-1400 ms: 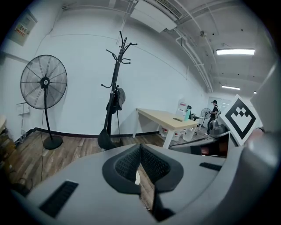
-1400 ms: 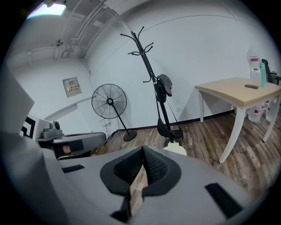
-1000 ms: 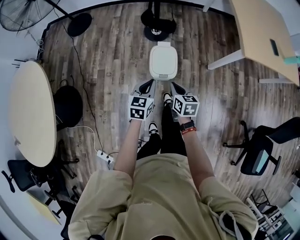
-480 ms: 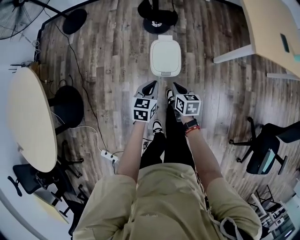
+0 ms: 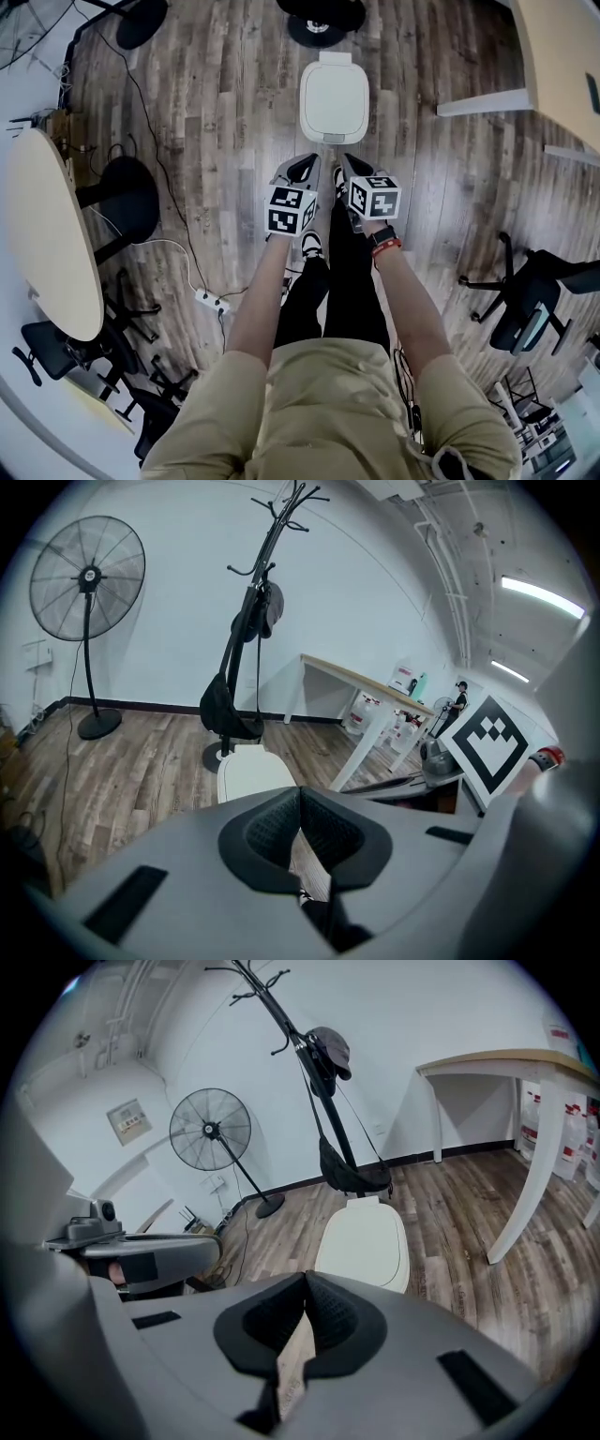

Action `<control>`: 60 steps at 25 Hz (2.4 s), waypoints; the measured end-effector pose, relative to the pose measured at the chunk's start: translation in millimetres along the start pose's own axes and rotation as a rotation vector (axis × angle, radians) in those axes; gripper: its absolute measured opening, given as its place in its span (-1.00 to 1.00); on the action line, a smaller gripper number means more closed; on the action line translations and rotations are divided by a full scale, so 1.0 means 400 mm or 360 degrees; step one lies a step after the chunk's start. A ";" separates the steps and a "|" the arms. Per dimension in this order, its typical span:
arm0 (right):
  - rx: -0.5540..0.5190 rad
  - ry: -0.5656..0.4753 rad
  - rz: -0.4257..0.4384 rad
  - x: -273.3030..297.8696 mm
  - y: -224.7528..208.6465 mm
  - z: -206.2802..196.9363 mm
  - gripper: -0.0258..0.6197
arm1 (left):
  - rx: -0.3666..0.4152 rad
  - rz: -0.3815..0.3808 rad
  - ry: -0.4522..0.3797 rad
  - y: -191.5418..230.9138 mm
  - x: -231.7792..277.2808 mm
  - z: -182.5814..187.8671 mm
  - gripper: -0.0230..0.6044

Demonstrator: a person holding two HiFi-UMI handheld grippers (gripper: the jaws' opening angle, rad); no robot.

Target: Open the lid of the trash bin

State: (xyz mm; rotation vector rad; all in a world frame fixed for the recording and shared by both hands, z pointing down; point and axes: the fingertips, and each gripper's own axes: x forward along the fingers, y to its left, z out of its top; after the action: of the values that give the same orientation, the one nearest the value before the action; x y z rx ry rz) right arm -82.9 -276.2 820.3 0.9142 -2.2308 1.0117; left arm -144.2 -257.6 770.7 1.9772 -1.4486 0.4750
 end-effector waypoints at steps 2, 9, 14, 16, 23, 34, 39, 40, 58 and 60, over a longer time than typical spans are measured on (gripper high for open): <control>0.0000 0.0017 0.0003 0.036 -0.020 -0.016 -0.90 | 0.0002 -0.0009 0.0017 0.014 0.040 -0.024 -0.85; -0.0014 0.0080 0.0001 0.168 -0.096 -0.089 -0.90 | 0.0010 -0.0027 0.0062 0.065 0.148 -0.126 -0.85; -0.0016 0.0096 0.0019 0.253 -0.148 -0.145 -0.90 | 0.0005 -0.0059 0.0048 0.091 0.223 -0.194 -0.85; -0.0058 0.0100 0.0030 0.283 -0.153 -0.157 -0.90 | -0.0001 -0.0083 0.0009 0.104 0.241 -0.205 -0.85; -0.0059 0.0147 0.0045 0.384 -0.203 -0.183 -0.90 | 0.0006 -0.0058 -0.0093 0.167 0.301 -0.230 -0.85; 0.0006 0.0249 0.0014 0.441 -0.270 -0.209 -0.90 | -0.0045 -0.0085 -0.0149 0.177 0.368 -0.247 -0.85; 0.0012 0.0273 0.0008 0.455 -0.262 -0.212 -0.90 | -0.0042 -0.0103 -0.0143 0.179 0.369 -0.256 -0.85; 0.0013 0.0280 0.0006 0.459 -0.262 -0.213 -0.90 | -0.0041 -0.0104 -0.0139 0.180 0.370 -0.259 -0.85; 0.0012 0.0378 -0.0049 0.468 -0.285 -0.230 -0.89 | -0.0020 -0.0102 -0.0121 0.188 0.370 -0.253 -0.85; 0.0030 0.0382 -0.0044 0.470 -0.283 -0.230 -0.89 | -0.0019 -0.0102 -0.0116 0.189 0.369 -0.253 -0.85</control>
State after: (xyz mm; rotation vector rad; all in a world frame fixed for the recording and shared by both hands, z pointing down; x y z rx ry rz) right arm -101.4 -327.1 1051.8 0.7844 -2.0077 1.0714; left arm -159.0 -309.2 957.4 2.0436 -1.4238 0.3691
